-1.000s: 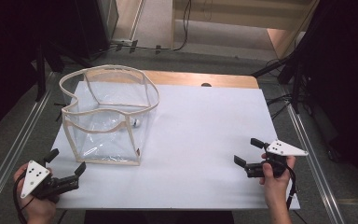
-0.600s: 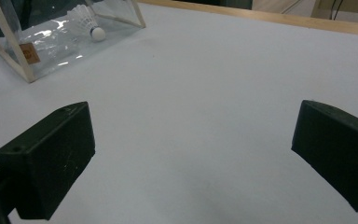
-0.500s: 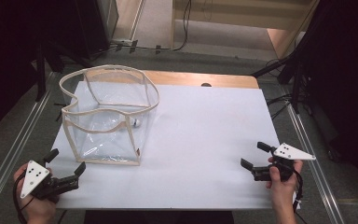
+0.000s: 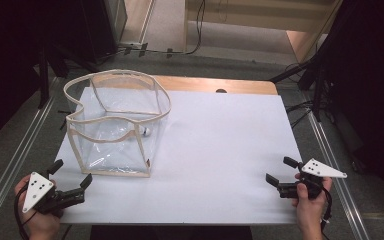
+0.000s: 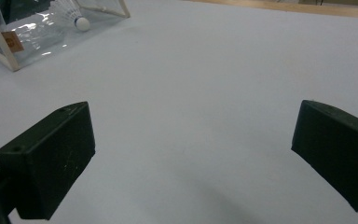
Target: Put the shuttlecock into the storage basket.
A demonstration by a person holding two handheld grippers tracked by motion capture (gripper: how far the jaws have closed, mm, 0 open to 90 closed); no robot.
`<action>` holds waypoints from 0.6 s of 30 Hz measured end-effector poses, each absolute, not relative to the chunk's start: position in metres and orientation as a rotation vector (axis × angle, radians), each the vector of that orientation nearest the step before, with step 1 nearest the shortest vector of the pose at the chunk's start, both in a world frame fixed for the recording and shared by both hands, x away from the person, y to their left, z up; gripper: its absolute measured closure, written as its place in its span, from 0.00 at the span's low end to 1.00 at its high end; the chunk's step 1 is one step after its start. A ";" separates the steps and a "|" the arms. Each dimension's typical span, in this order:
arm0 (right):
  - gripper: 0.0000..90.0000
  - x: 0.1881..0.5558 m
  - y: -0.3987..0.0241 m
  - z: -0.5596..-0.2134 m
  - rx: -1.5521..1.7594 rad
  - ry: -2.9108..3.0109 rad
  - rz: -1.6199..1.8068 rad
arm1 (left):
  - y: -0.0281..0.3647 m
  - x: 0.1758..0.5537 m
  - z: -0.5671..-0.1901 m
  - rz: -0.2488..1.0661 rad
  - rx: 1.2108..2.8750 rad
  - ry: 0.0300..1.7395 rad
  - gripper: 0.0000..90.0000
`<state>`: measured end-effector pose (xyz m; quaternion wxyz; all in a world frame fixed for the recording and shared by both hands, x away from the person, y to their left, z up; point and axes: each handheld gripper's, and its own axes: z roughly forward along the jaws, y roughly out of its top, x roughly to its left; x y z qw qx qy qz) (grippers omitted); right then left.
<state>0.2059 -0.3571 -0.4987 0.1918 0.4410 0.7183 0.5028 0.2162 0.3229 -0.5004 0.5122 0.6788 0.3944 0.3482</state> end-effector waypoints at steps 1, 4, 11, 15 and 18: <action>0.00 0.205 -0.358 -0.500 1.247 2.018 1.409 | 0.323 0.216 -0.500 0.838 1.633 0.948 0.00; 0.00 0.203 -0.363 -0.502 1.250 2.006 1.419 | 0.323 0.216 -0.501 0.837 1.631 0.946 0.00; 0.00 0.195 -0.378 -0.505 1.284 1.964 1.403 | 0.323 0.216 -0.500 0.832 1.632 0.942 0.00; 0.00 0.190 -0.388 -0.507 1.297 1.941 1.410 | 0.323 0.217 -0.500 0.834 1.636 0.945 0.00; 0.00 0.187 -0.393 -0.509 1.304 1.928 1.421 | 0.323 0.216 -0.500 0.836 1.636 0.945 0.00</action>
